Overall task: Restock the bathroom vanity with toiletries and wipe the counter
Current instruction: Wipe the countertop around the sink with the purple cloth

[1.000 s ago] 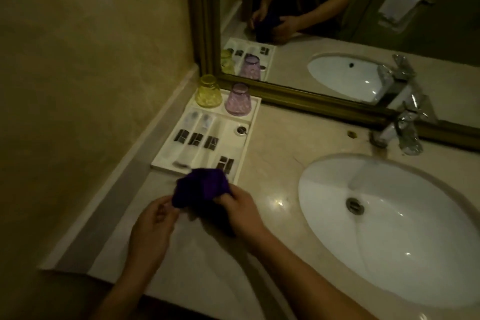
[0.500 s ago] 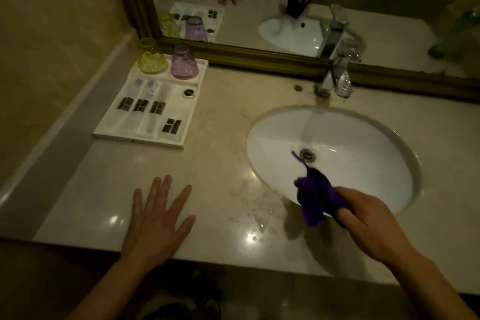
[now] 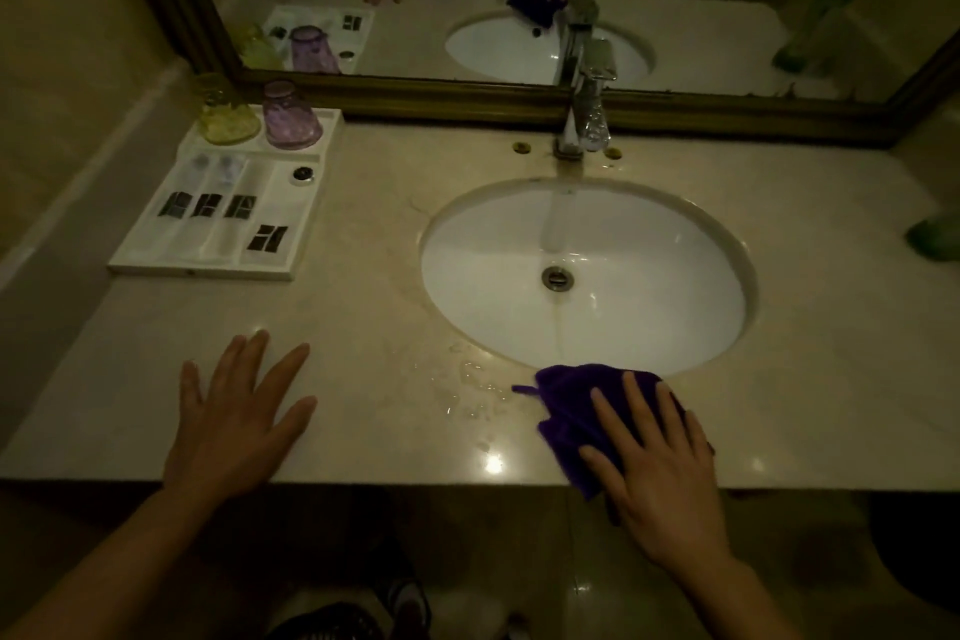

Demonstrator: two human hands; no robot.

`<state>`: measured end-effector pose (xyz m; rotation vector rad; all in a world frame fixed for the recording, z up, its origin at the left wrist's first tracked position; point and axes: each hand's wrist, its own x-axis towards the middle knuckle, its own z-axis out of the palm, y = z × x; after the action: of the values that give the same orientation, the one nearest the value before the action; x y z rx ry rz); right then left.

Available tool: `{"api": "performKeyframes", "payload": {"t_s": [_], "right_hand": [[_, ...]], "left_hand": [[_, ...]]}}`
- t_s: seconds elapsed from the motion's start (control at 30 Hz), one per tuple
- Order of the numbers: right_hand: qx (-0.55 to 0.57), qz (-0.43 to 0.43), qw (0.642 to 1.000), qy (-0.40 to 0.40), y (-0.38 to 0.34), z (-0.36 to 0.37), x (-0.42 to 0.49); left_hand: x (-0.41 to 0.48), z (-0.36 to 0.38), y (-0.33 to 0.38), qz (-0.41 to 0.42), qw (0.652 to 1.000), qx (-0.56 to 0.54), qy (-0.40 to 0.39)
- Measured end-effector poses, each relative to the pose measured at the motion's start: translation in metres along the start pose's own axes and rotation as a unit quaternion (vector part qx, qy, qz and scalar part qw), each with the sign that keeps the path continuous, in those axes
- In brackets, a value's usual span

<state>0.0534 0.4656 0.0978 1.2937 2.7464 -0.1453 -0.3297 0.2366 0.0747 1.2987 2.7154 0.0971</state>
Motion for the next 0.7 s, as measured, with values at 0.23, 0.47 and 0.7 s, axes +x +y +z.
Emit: {"api": "performKeyframes", "payload": {"t_s": [0.23, 0.47, 0.7], "right_hand": [[-0.002, 0.077, 0.997, 0.005, -0.026, 0.001, 0.017], [-0.007, -0.033, 0.999, -0.005, -0.017, 0.002, 0.011], [0.014, 0.199, 0.980, -0.019, 0.049, -0.011, 0.028]], "left_hand": [[0.001, 0.003, 0.001, -0.007, 1.000, 0.003, 0.001], [0.003, 0.002, -0.004, 0.000, 1.000, 0.016, -0.002], [0.003, 0.004, 0.000, -0.001, 1.000, 0.020, -0.002]]}}
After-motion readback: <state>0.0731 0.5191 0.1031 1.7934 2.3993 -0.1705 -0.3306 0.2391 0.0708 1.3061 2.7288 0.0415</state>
